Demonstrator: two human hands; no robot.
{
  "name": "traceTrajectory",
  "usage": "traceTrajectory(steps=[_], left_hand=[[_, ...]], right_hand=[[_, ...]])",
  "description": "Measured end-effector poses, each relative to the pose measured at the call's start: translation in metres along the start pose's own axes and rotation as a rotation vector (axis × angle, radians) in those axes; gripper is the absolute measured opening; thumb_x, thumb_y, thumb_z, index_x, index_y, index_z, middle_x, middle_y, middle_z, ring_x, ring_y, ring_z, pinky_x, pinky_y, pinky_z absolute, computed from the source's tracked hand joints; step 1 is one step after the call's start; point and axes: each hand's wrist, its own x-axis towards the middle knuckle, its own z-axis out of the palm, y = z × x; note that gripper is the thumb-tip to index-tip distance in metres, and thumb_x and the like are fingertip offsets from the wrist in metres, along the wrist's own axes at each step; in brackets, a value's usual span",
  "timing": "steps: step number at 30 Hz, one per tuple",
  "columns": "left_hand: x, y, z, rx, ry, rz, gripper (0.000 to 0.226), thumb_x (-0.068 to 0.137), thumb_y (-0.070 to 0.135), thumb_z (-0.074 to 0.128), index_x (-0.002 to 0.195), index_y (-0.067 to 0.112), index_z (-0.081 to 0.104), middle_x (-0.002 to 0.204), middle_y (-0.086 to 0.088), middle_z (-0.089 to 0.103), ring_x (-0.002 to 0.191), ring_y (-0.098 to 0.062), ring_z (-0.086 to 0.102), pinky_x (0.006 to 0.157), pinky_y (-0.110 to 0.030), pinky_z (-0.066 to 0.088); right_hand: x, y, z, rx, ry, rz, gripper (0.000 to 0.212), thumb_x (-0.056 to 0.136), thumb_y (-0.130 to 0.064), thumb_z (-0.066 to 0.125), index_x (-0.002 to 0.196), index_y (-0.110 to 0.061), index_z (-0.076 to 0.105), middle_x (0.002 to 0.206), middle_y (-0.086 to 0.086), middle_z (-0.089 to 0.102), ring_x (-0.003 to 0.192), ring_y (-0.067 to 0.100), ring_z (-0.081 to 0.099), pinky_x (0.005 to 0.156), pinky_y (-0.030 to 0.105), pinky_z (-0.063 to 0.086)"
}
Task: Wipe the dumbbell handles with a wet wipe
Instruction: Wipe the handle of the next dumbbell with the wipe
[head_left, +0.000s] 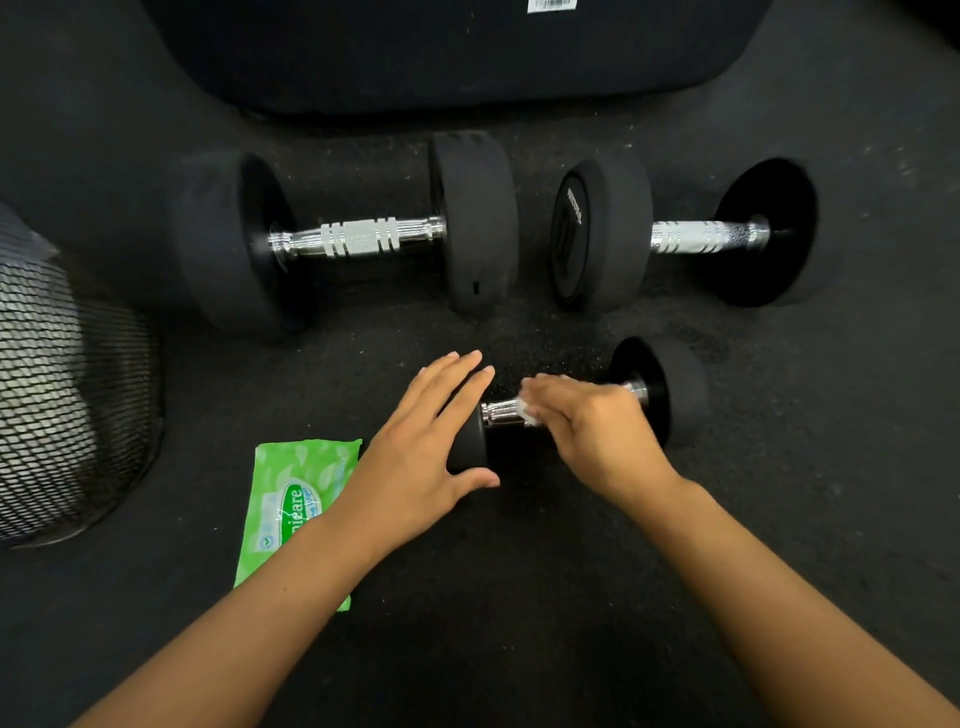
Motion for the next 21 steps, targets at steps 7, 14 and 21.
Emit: traceTrajectory(steps=[7, 14, 21], left_hand=[[0.001, -0.002, 0.000, -0.009, 0.007, -0.006, 0.096, 0.066, 0.036, 0.080, 0.144, 0.016, 0.029, 0.151, 0.002, 0.026, 0.141, -0.014, 0.015, 0.114, -0.032, 0.015], [0.001, -0.001, 0.000, -0.013, 0.013, 0.003, 0.095, 0.066, 0.035, 0.081, 0.144, 0.015, 0.030, 0.151, 0.001, 0.027, 0.141, -0.015, 0.015, 0.114, -0.027, 0.011], [-0.001, -0.001, 0.002, -0.018, 0.016, 0.013, 0.097, 0.065, 0.037, 0.080, 0.144, 0.017, 0.029, 0.151, 0.003, 0.026, 0.141, -0.014, 0.015, 0.115, -0.027, 0.010]], right_hand=[[0.004, 0.001, 0.024, -0.042, 0.147, 0.010, 0.014, 0.083, -0.010, 0.058, 0.088, -0.005, 0.069, 0.088, 0.011, 0.071, 0.082, 0.029, 0.067, 0.071, 0.044, 0.056], [-0.017, 0.019, 0.029, -0.063, 0.324, -0.113, 0.021, 0.089, -0.010, 0.056, 0.102, 0.001, 0.069, 0.111, 0.013, 0.067, 0.107, 0.025, 0.062, 0.090, 0.043, 0.050], [-0.032, 0.030, 0.027, -0.096, 0.340, -0.181, 0.021, 0.087, -0.003, 0.061, 0.106, 0.002, 0.067, 0.118, 0.014, 0.063, 0.114, 0.025, 0.058, 0.094, 0.042, 0.048]])
